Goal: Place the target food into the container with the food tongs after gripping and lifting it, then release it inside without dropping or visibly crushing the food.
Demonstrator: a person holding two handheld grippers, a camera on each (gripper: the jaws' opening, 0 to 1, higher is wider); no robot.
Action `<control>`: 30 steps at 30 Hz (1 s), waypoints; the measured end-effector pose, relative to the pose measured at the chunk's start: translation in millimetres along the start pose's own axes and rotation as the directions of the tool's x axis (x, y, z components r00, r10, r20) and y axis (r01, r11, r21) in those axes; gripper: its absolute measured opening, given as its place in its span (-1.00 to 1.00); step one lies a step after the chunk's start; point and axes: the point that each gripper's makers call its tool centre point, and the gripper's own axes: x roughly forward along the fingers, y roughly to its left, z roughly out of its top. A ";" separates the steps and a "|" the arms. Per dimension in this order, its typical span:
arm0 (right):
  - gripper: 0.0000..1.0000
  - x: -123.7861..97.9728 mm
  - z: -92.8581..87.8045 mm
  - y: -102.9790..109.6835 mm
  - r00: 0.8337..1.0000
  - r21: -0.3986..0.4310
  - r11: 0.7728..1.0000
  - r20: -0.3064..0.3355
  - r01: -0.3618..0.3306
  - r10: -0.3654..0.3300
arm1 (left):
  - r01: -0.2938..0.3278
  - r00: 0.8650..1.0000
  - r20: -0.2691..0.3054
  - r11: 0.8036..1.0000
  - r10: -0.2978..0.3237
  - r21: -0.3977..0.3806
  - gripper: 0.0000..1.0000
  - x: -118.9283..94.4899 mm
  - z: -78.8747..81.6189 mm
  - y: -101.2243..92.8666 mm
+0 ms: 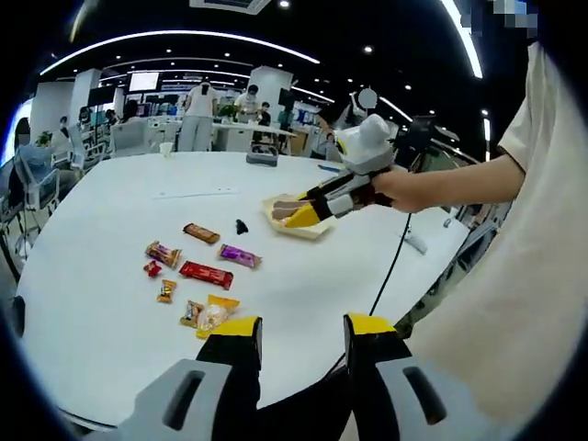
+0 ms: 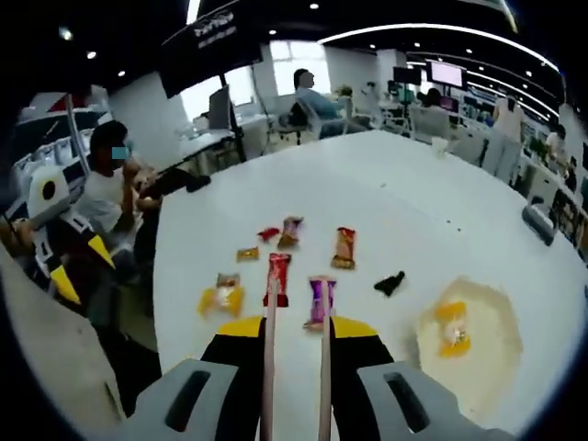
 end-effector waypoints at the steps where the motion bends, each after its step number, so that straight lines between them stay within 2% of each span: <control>1: -0.50 1.2 -0.2 3.5 1.000 -0.018 1.000 -0.008 -0.010 0.010 | -0.004 1.000 0.005 1.000 0.005 -0.006 -0.30 1.0 -0.2 -0.6; 6: -0.50 9.5 2.1 22.9 0.996 -0.142 0.987 -0.048 -0.079 0.073 | -0.005 1.000 0.005 1.000 0.005 0.003 -0.30 1.4 0.5 1.4; 9: -0.49 15.2 5.0 32.3 0.992 -0.200 0.973 -0.072 -0.112 0.099 | -0.003 1.000 0.017 1.000 0.002 0.005 -0.30 -4.4 4.6 9.0; 22: -0.49 38.9 4.7 50.2 0.973 -0.298 0.937 -0.193 -0.180 0.125 | 0.022 1.000 0.007 0.999 -0.022 0.030 -0.30 -37.6 1.2 47.3; 30: -0.49 56.5 5.2 62.5 0.950 -0.401 0.882 -0.279 -0.250 0.142 | 0.021 0.999 0.032 1.000 -0.022 0.024 -0.31 -45.7 1.8 62.4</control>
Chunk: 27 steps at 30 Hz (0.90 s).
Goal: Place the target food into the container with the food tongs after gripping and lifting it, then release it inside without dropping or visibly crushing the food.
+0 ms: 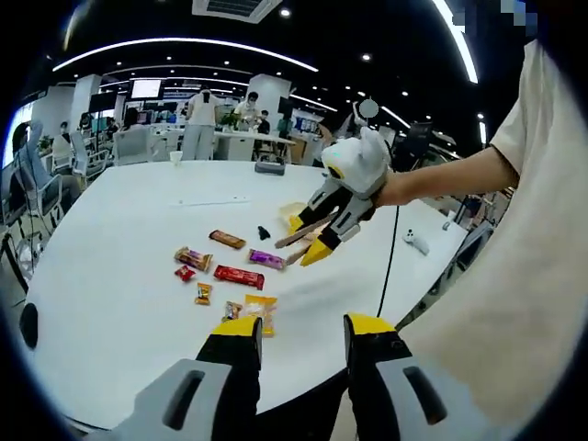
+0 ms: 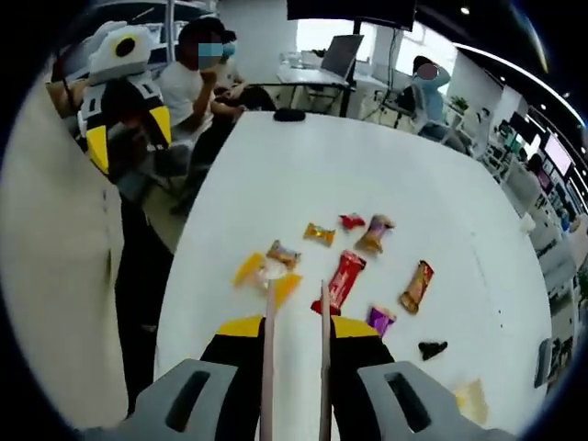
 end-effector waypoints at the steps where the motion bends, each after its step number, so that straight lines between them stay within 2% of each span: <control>1: -0.49 2.5 1.1 0.3 1.000 -0.016 1.000 -0.012 -0.009 0.009 | -0.003 1.000 0.006 1.000 0.004 -0.004 -0.31 -1.0 0.1 1.7; 10: -0.49 16.3 10.5 4.1 0.997 -0.085 0.994 -0.050 -0.069 0.065 | -0.040 0.999 0.036 0.999 0.041 -0.037 -0.31 -11.6 -4.3 7.3; 19: -0.49 35.1 15.8 13.2 0.984 -0.180 0.971 -0.115 -0.157 0.137 | -0.102 0.993 0.050 0.992 0.106 -0.079 -0.32 -29.9 -13.0 14.6; 27: -0.49 44.6 13.1 19.5 0.970 -0.235 0.948 -0.164 -0.216 0.180 | -0.130 0.989 0.054 0.987 0.135 -0.099 -0.33 -35.3 -16.0 15.1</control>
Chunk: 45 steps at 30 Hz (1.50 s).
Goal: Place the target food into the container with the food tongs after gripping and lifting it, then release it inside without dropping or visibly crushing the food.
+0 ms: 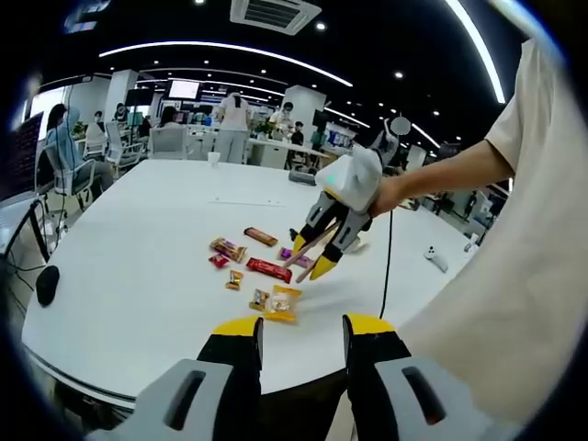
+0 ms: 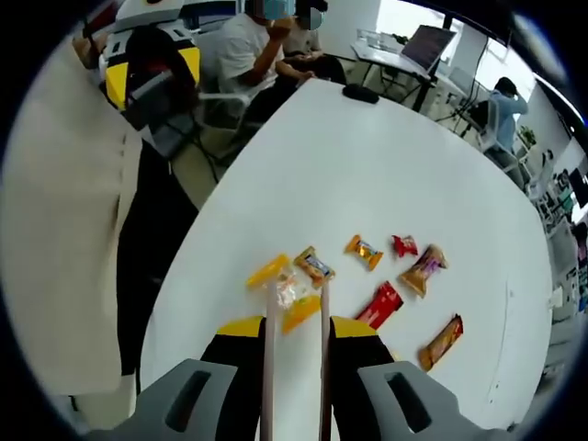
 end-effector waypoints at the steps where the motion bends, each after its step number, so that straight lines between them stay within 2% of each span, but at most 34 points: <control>1: -0.49 1.1 -0.5 0.9 1.000 -0.008 1.000 -0.005 -0.008 0.008 | -0.001 1.000 0.000 1.000 0.001 -0.001 -0.33 -0.1 -0.2 -0.1; 10: -0.49 15.9 -7.9 6.5 0.995 -0.051 0.996 -0.074 -0.076 0.072 | -0.021 1.000 0.001 1.000 0.021 -0.019 -0.33 -4.3 -3.9 -1.0; 22: -0.48 30.0 -11.7 7.1 0.985 -0.162 0.980 -0.145 -0.116 0.092 | -0.059 0.998 0.011 0.997 0.060 -0.046 -0.34 -12.6 -9.3 3.5; 28: -0.48 36.3 -19.8 5.9 0.976 -0.277 0.954 -0.210 -0.119 0.061 | -0.073 0.997 0.016 0.996 0.074 -0.056 -0.34 -14.8 -11.0 5.0; 29: -0.48 37.3 -21.9 5.0 0.972 -0.336 0.935 -0.234 -0.118 0.039 | -0.074 0.997 0.016 0.996 0.075 -0.057 -0.34 -15.0 -10.9 4.9; 30: -0.48 38.4 -20.7 3.3 0.973 -0.361 0.927 -0.231 -0.103 0.018 | -0.079 0.997 0.017 0.995 0.080 -0.062 -0.34 -15.7 -11.8 5.2; 37: -0.47 43.9 -18.4 2.1 0.975 -0.397 0.914 -0.222 -0.089 -0.001 | -0.088 0.996 0.017 0.993 0.090 -0.075 -0.34 -15.9 -14.0 6.0; 40: -0.47 44.1 -18.2 1.6 0.975 -0.398 0.913 -0.224 -0.089 -0.003 | -0.093 0.995 0.017 0.993 0.095 -0.076 -0.34 -15.9 -14.4 6.9; 45: -0.46 46.3 -18.7 0.1 0.976 -0.367 0.926 -0.217 -0.088 0.006 | -0.099 0.995 0.021 0.991 0.101 -0.085 -0.34 -16.3 -14.0 8.5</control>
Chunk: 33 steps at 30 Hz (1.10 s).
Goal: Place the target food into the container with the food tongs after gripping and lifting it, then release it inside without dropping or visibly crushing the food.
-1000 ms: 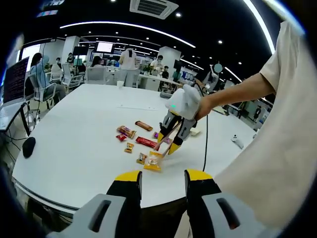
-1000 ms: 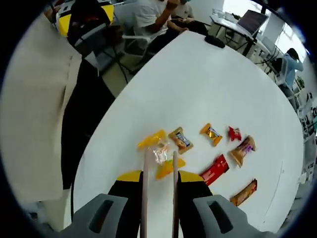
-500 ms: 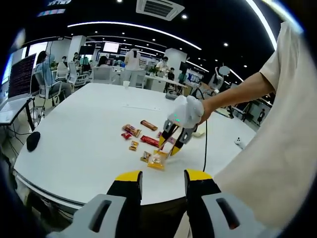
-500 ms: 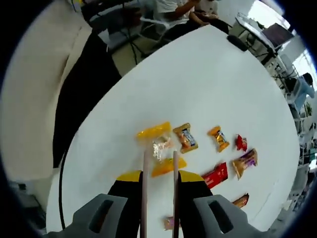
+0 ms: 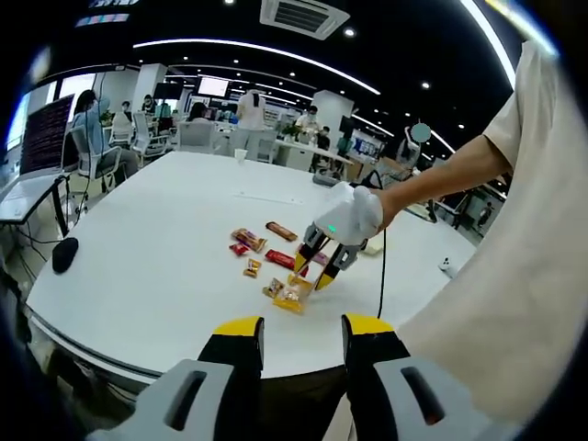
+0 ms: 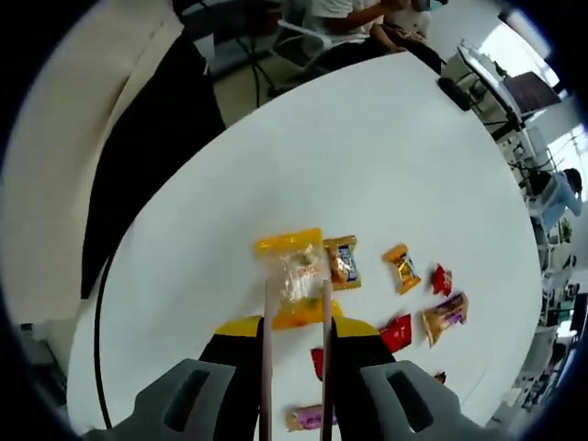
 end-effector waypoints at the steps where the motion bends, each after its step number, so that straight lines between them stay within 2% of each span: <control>1: -0.46 0.2 0.1 -0.1 1.000 0.010 1.000 0.002 -0.003 0.003 | 0.000 1.000 -0.001 1.000 0.000 -0.001 -0.35 0.1 -0.1 0.1; 9: -0.46 4.3 -2.5 -2.8 1.000 0.078 0.997 0.021 -0.017 0.015 | -0.001 1.000 -0.002 1.000 0.001 -0.006 -0.36 2.5 0.1 1.2; 25: -0.47 11.5 -2.1 -12.0 0.999 0.158 0.987 0.044 -0.036 0.030 | -0.019 1.000 -0.001 1.000 0.019 -0.015 -0.36 3.6 2.3 8.1; 33: -0.52 11.6 -1.2 -12.2 0.997 0.255 0.965 0.063 -0.059 0.045 | -0.024 1.000 0.002 1.000 0.024 -0.018 -0.37 5.0 3.6 9.4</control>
